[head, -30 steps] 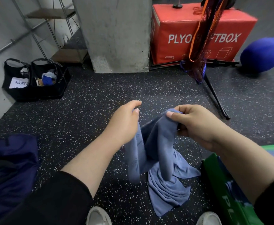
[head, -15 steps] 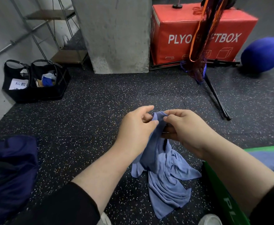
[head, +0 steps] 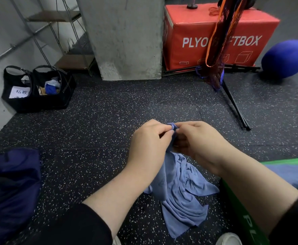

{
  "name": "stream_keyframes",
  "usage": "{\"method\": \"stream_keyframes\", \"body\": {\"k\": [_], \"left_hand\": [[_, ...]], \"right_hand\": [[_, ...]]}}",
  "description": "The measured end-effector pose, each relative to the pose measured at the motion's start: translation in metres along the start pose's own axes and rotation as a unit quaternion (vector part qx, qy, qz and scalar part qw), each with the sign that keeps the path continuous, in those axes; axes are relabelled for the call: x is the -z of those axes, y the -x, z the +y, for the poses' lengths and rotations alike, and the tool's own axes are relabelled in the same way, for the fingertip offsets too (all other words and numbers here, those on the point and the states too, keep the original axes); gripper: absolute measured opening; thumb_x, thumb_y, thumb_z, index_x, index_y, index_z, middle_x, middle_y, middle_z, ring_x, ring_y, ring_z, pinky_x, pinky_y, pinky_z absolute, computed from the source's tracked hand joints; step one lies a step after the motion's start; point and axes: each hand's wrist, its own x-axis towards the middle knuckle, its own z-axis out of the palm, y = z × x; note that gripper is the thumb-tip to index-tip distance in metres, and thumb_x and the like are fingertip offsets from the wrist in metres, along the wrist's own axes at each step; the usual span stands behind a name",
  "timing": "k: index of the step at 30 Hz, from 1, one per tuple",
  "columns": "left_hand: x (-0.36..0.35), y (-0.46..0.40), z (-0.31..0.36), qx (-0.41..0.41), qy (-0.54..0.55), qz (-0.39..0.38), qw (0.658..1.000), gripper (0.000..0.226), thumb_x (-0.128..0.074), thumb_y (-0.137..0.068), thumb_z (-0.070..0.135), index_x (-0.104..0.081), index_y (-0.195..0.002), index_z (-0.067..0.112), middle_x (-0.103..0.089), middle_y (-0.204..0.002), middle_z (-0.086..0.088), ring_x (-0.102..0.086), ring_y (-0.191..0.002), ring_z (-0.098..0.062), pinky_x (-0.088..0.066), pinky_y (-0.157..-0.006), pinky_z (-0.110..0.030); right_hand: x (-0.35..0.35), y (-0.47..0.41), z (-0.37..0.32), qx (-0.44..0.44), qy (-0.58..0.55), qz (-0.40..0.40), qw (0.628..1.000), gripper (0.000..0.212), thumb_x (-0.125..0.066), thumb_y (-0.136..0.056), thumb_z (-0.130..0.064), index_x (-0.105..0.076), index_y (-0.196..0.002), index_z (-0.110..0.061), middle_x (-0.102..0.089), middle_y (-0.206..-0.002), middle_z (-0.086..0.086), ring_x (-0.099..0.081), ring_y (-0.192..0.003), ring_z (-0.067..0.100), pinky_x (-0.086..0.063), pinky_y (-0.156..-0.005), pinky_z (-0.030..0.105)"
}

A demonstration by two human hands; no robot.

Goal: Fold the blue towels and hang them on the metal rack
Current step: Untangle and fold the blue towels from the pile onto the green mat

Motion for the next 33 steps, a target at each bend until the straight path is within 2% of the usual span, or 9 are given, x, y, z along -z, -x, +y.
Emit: {"method": "stream_keyframes", "body": {"k": [7,10,12,16,18,20,23,30,33], "left_hand": [[0.004,0.005,0.01,-0.032,-0.036,-0.169,0.984,0.037,-0.047,-0.085,0.021,-0.081,-0.097,0.016,-0.069,-0.122,0.014,-0.063,-0.107,-0.014,-0.048,-0.101,-0.031],[0.012,-0.001,0.009,0.034,0.005,-0.085,0.996,0.028,-0.049,-0.084,0.026,-0.075,-0.085,0.018,-0.075,-0.087,0.006,-0.068,-0.085,-0.019,-0.055,-0.081,-0.04],[0.018,-0.008,0.003,0.041,-0.02,-0.092,0.995,0.021,-0.058,-0.09,0.025,-0.07,-0.107,0.03,-0.07,-0.097,0.013,-0.066,-0.093,-0.01,-0.054,-0.088,-0.036],[0.017,-0.01,-0.005,0.003,-0.054,-0.257,0.965,0.062,-0.069,-0.094,0.03,-0.045,-0.151,0.032,-0.045,-0.149,0.019,-0.04,-0.136,0.002,-0.03,-0.117,-0.023],[0.011,-0.009,-0.009,0.011,-0.014,-0.269,0.963,0.042,-0.066,-0.097,0.026,-0.058,-0.138,0.028,-0.056,-0.136,0.02,-0.047,-0.123,0.006,-0.035,-0.108,-0.016],[0.008,-0.01,-0.01,0.031,0.014,-0.25,0.968,0.008,-0.064,-0.098,0.026,-0.066,-0.105,0.024,-0.068,-0.102,0.011,-0.057,-0.091,-0.004,-0.046,-0.088,-0.031],[0.007,-0.012,-0.011,0.026,0.059,-0.224,0.972,0.017,-0.063,-0.094,0.026,-0.059,-0.085,0.012,-0.057,-0.073,0.005,-0.047,-0.068,-0.011,-0.043,-0.068,-0.039],[0.016,-0.008,-0.016,0.05,0.062,-0.269,0.96,0.003,-0.068,-0.095,0.015,-0.07,-0.097,0.014,-0.076,-0.092,-0.004,-0.071,-0.087,-0.024,-0.054,-0.087,-0.043],[0.026,-0.004,-0.024,0.066,0.0,-0.285,0.956,0.003,-0.069,-0.093,0.015,-0.071,-0.094,0.013,-0.075,-0.089,-0.009,-0.06,-0.072,-0.013,-0.05,-0.077,-0.036]], "right_hand": [[0.012,-0.002,0.001,0.018,0.04,0.059,0.997,0.024,-0.053,-0.098,-0.005,-0.075,-0.09,-0.003,-0.069,-0.083,0.014,-0.065,-0.08,0.025,-0.057,-0.08,0.038],[0.017,-0.005,-0.001,0.038,0.112,0.1,0.988,0.03,-0.048,-0.093,-0.004,-0.076,-0.081,-0.01,-0.069,-0.077,0.015,-0.062,-0.074,0.025,-0.058,-0.071,0.041],[0.018,-0.005,-0.006,0.056,0.185,0.098,0.976,0.025,-0.05,-0.083,-0.022,-0.075,-0.083,-0.016,-0.067,-0.077,0.021,-0.057,-0.073,0.026,-0.052,-0.068,0.051],[0.02,-0.001,-0.014,0.083,0.228,0.051,0.969,0.023,-0.048,-0.08,-0.025,-0.07,-0.08,-0.017,-0.065,-0.073,0.011,-0.052,-0.07,0.022,-0.041,-0.068,0.04],[0.021,0.002,-0.017,0.102,0.249,0.033,0.963,0.026,-0.048,-0.09,-0.014,-0.068,-0.074,-0.018,-0.064,-0.067,-0.001,-0.052,-0.065,0.014,-0.04,-0.065,0.03],[0.023,0.005,-0.018,0.121,0.272,0.02,0.955,0.027,-0.052,-0.094,-0.011,-0.069,-0.075,-0.02,-0.063,-0.067,-0.005,-0.051,-0.065,0.009,-0.039,-0.065,0.03],[0.028,0.01,-0.021,0.147,0.311,-0.012,0.939,0.01,-0.065,-0.094,-0.023,-0.071,-0.087,-0.02,-0.071,-0.079,-0.002,-0.056,-0.074,0.008,-0.044,-0.071,0.034],[0.042,0.02,-0.027,0.185,0.475,0.051,0.859,0.015,-0.066,-0.095,-0.025,-0.064,-0.081,-0.029,-0.065,-0.07,-0.016,-0.053,-0.062,-0.004,-0.04,-0.061,0.016],[0.049,0.027,-0.028,0.181,0.498,0.072,0.845,0.016,-0.066,-0.096,-0.023,-0.063,-0.081,-0.029,-0.06,-0.064,-0.012,-0.051,-0.058,-0.005,-0.038,-0.055,0.013]]}}
